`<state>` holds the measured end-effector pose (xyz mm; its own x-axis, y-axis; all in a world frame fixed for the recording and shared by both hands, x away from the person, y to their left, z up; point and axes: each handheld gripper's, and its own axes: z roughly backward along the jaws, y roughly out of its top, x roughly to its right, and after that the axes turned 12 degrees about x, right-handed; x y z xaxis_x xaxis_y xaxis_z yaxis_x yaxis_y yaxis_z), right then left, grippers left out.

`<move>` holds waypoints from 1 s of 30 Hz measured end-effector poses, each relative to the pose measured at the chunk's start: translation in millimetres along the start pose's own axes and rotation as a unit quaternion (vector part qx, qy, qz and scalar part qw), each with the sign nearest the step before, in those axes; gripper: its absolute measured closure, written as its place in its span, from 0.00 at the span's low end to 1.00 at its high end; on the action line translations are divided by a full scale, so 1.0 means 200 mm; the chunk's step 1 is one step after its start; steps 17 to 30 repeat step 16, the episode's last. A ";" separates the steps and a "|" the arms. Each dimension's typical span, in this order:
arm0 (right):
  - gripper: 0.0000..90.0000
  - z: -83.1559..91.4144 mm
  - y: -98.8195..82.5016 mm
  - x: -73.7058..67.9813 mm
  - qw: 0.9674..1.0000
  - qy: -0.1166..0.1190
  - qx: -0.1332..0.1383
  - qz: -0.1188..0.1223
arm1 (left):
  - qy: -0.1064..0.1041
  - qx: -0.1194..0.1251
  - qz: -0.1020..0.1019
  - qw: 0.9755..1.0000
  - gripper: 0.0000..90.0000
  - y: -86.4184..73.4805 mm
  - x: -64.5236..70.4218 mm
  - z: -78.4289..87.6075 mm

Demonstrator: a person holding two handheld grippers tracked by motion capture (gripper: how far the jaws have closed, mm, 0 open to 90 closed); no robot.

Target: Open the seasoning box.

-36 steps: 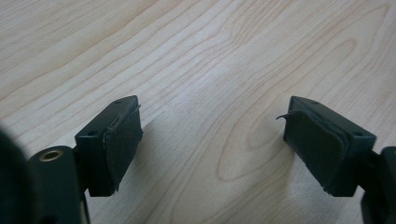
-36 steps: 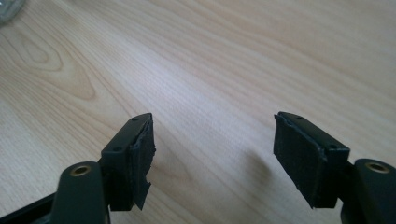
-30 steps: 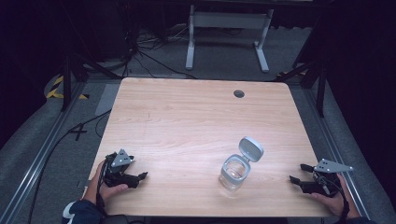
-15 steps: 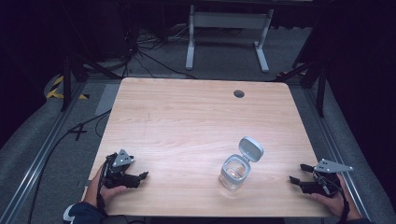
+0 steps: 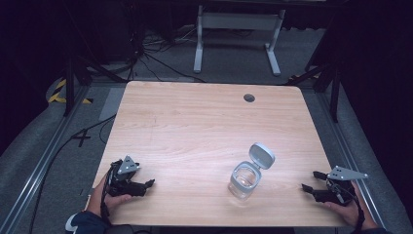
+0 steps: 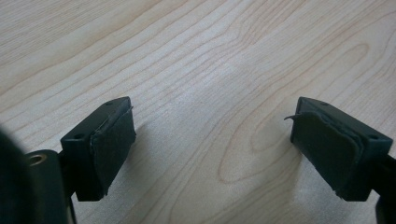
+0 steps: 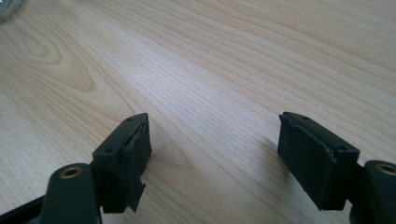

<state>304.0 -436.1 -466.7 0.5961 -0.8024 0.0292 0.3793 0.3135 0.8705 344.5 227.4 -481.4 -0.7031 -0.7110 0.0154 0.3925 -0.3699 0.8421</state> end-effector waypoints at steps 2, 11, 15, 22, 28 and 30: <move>0.28 0.00 0.00 0.00 1.000 0.000 0.000 0.000 | 0.000 0.000 0.000 1.000 0.15 0.00 0.00 0.00; 0.28 0.00 0.00 0.00 1.000 0.001 -0.001 0.000 | 0.000 0.002 0.000 1.000 0.15 0.00 0.00 0.00; 0.28 0.00 0.00 0.00 1.000 0.001 -0.001 0.000 | 0.000 0.001 0.001 1.000 0.15 0.00 0.00 0.00; 0.28 0.00 0.00 0.00 1.000 0.001 -0.001 0.000 | 0.000 0.001 0.001 1.000 0.15 0.00 0.00 0.00; 0.28 0.00 0.00 0.00 1.000 0.001 -0.001 0.000 | 0.000 0.001 0.001 1.000 0.15 0.00 0.00 0.00; 0.28 0.00 0.00 0.00 1.000 0.001 -0.001 0.000 | 0.000 0.001 0.001 1.000 0.15 0.00 0.00 0.00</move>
